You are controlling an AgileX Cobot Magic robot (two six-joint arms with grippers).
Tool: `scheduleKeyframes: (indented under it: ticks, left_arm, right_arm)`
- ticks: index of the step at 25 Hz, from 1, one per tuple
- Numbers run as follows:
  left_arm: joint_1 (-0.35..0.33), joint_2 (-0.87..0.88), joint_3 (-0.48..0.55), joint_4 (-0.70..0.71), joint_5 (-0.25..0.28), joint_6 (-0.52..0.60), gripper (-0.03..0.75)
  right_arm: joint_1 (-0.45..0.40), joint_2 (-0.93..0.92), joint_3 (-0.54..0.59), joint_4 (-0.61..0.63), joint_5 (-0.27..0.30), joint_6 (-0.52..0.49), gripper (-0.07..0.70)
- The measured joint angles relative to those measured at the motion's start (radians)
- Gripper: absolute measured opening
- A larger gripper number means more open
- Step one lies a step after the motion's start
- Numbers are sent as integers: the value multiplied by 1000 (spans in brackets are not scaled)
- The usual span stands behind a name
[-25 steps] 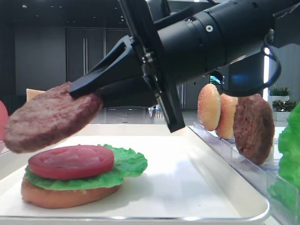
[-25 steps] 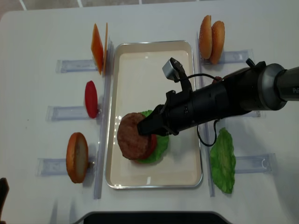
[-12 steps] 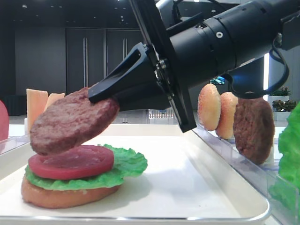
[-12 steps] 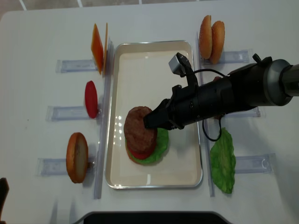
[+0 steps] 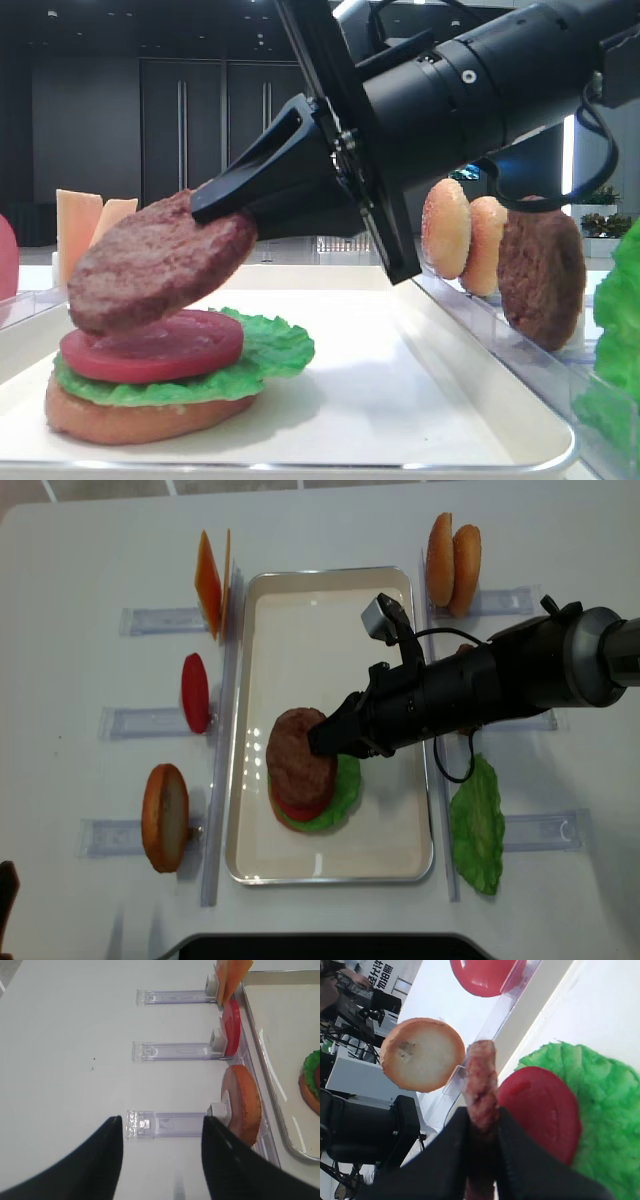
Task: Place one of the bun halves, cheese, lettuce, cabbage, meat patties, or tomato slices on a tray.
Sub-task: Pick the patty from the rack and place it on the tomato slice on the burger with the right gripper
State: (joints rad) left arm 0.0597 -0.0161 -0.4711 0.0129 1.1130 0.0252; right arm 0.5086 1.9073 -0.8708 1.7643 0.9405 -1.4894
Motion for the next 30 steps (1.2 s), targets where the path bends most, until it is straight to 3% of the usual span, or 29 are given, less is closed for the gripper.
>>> scheduleKeyframes:
  ticks: [30]
  left_arm:
    - [0, 0, 0, 0, 0, 0, 391]
  right_arm:
    - [0, 0, 6, 0, -23, 0, 117]
